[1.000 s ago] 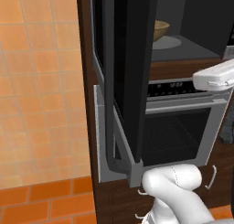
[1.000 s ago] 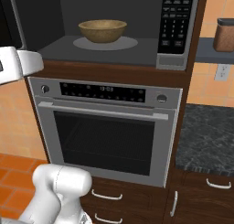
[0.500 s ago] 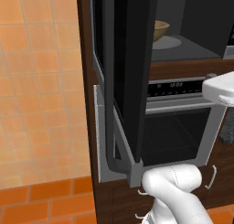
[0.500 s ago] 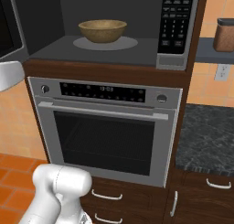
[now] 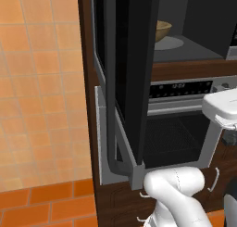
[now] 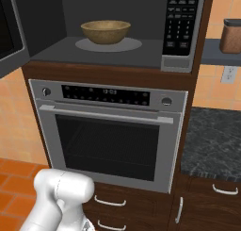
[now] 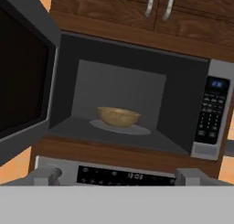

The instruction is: Open the microwave, place the bowl with waffle inside the microwave, then close the microwave door and turn it on.

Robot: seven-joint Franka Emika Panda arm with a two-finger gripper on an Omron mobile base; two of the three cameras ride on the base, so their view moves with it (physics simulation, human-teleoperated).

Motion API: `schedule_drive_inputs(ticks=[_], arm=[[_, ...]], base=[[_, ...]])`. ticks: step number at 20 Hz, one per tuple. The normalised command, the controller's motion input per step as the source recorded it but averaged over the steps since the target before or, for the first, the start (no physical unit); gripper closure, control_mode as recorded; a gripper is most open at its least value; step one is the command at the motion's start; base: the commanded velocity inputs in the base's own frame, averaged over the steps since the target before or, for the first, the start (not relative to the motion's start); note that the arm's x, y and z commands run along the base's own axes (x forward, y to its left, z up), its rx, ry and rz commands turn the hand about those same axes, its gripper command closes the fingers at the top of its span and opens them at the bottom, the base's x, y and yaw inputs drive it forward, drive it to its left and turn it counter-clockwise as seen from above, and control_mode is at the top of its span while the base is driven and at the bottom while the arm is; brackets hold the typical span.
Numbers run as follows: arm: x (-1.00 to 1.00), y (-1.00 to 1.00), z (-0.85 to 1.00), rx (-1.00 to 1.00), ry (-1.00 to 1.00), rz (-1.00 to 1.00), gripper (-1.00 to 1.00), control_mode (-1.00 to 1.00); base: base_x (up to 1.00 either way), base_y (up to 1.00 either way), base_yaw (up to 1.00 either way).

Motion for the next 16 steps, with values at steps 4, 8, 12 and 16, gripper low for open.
schedule_drive_inputs(ticks=[4,8,12,16], arm=[[-0.49,0.12,0.00,0.00,-0.20,0.00,-1.00,-1.00],[-0.24,0.23,0.00,0.00,-0.12,0.00,-1.00,-1.00],[-0.26,0.16,0.00,0.00,-0.04,0.00,-1.00,-1.00],[-0.35,0.14,0.00,0.00,-0.12,0.00,-1.00,-1.00]], base=[[0.00,0.00,0.00],[0.00,0.00,0.00],[0.00,0.00,0.00],[0.00,0.00,0.00]])
